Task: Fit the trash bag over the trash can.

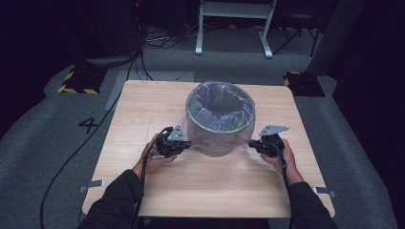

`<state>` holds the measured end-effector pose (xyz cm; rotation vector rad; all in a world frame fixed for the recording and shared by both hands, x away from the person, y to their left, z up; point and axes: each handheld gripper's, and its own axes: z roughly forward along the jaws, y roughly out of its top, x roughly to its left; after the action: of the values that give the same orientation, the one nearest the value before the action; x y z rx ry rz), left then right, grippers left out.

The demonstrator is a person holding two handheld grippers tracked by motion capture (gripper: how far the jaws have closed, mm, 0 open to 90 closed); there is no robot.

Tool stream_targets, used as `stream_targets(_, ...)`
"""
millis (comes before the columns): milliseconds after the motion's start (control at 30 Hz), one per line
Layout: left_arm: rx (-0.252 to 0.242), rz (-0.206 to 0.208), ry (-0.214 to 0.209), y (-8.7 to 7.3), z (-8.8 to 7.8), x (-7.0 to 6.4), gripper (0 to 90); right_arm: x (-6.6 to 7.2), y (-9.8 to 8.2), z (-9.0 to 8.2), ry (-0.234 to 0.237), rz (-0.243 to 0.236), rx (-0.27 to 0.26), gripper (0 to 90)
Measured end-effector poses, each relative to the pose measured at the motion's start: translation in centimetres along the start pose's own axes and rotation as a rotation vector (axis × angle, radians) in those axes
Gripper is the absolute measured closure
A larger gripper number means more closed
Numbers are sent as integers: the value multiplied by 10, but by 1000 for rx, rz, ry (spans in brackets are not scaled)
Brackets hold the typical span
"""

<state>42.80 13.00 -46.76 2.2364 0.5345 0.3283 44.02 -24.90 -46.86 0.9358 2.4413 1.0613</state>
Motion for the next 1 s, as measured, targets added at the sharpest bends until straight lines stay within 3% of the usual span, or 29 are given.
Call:
stream_targets(400, 0, -9, 13, -7, 3, -6, 894, 7, -11, 4, -8, 0, -1, 896)
stream_targets(767, -3, -25, 21, -14, 7, -5, 853, 2, -18, 10, 0, 49, -5, 883)
stream_targets(933, -8, -43, 47, -14, 3, -6, 677, -1, -20, 7, -9, 73, -19, 780)
stream_targets(1000, -5, -56, 70, -13, -1, -8, 530, -2, -22, 4, -21, 86, -38, 695)
